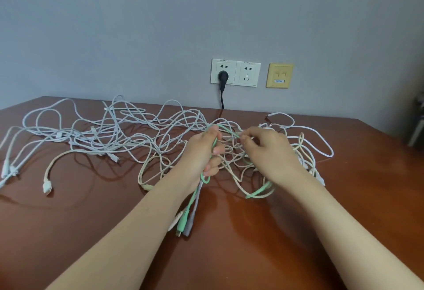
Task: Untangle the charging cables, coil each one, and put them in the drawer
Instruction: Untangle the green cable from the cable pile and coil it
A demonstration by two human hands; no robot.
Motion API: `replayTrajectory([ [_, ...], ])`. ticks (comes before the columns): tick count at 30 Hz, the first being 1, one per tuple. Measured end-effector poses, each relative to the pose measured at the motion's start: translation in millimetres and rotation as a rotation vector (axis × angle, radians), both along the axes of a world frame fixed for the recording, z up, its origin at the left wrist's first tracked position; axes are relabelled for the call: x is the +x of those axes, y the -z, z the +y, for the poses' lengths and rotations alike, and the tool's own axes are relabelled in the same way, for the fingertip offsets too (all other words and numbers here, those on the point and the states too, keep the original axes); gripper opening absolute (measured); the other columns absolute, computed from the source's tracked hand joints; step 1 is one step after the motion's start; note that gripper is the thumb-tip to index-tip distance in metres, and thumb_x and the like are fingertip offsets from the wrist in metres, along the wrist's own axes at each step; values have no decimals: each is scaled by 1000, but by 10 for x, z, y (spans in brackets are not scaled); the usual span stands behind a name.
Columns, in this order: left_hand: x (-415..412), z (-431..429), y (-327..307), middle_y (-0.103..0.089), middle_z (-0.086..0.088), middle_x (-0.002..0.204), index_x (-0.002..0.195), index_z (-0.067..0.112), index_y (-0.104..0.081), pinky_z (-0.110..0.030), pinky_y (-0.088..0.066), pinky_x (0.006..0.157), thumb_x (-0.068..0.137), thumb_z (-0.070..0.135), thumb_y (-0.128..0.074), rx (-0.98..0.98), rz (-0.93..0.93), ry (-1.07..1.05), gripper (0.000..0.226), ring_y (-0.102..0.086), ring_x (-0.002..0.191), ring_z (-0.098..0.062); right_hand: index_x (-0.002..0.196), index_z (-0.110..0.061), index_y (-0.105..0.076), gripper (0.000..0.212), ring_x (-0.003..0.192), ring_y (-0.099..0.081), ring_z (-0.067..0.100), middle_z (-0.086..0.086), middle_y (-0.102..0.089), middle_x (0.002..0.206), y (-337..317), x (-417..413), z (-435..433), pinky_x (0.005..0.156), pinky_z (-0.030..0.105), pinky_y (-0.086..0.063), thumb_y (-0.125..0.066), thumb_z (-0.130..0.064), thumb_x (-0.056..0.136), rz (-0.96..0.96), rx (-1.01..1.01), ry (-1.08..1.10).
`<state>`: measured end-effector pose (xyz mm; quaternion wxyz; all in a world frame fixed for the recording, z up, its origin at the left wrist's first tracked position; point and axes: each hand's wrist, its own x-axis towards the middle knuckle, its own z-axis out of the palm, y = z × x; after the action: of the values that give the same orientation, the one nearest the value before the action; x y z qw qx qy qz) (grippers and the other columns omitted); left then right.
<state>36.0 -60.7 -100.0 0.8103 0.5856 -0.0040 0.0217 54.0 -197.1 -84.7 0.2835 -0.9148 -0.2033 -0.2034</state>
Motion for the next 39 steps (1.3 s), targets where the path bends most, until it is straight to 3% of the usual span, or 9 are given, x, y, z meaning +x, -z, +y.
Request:
replayTrajectory([
  [6, 26, -14, 21, -36, 7, 40, 80, 13, -43, -8, -16, 30, 102, 25, -33, 7, -72, -130, 27, -21, 24, -4, 108, -19, -61, 26, 93, -59, 33, 10, -68, 93, 148, -131, 187, 71, 35, -41, -39, -30, 97, -113, -151, -109],
  [15, 85, -31, 46, -32, 7, 32, 83, 15, -51, -9, -17, 32, 102, 22, -35, 99, -86, -224, 26, -22, 23, -4, 109, -22, -60, 25, 89, -59, 34, 10, -68, 90, 143, -168, 197, 65, 34, -38, -41, -31, 96, -175, -118, -138],
  [18, 95, 0, 76, -40, 8, 40, 74, 20, -53, -23, -28, 40, 100, 23, -38, 423, -194, -320, 30, -35, 34, -5, 107, -22, -58, 22, 88, -59, 34, 10, -66, 87, 156, -170, 196, 62, 32, -32, -41, -30, 96, -136, -138, -144],
  [22, 71, 86, 132, -53, -1, 67, 89, 9, -51, -33, -37, 64, 99, 33, -36, 895, -373, -376, 30, -53, 68, -20, 107, -19, -57, 23, 87, -58, 34, 9, -65, 87, 175, -184, 199, 64, 33, -36, -39, -28, 96, -104, -189, -145],
  [26, 40, 109, 131, -62, -11, 67, 100, 8, -48, -38, -53, 63, 99, 39, -34, 1006, -374, -346, 34, -64, 56, -24, 103, -23, -57, 18, 86, -58, 31, 3, -56, 74, 183, -143, 192, 62, 31, -31, -42, -28, 95, -32, -153, -105],
  [28, 66, 114, 139, -65, -15, 75, 102, 9, -49, -41, -56, 64, 98, 39, -36, 943, -356, -359, 33, -68, 62, -27, 96, -24, -57, 15, 84, -57, 29, 0, -53, 72, 188, -126, 173, 63, 31, -33, -44, -32, 94, -9, -123, -79],
  [31, 98, 106, 120, -66, -17, 79, 85, 17, -50, -45, -58, 65, 99, 35, -39, 604, -302, -383, 25, -68, 67, -30, 84, -23, -56, 18, 68, -55, 17, -6, -54, 62, 165, -115, 195, 61, 30, -38, -47, -35, 95, 52, -37, -99],
  [35, 148, 99, 21, -56, 1, 40, 73, 14, -44, -19, -43, 39, 102, 23, -33, 234, -200, -423, 32, -52, 34, -8, 70, -9, -49, 28, 29, -27, 4, -7, -34, 36, 70, -127, 231, 33, 15, -25, -46, -14, 97, 586, 651, -370],
  [39, 145, 205, -56, -55, 3, 39, 74, 11, -41, -18, -49, 42, 103, 20, -31, -187, -137, -385, 32, -56, 37, -7, 76, -9, -54, 22, 30, -28, 6, -6, -33, 39, 17, -107, 157, 36, 17, -26, -49, -17, 96, 740, 807, -397],
])
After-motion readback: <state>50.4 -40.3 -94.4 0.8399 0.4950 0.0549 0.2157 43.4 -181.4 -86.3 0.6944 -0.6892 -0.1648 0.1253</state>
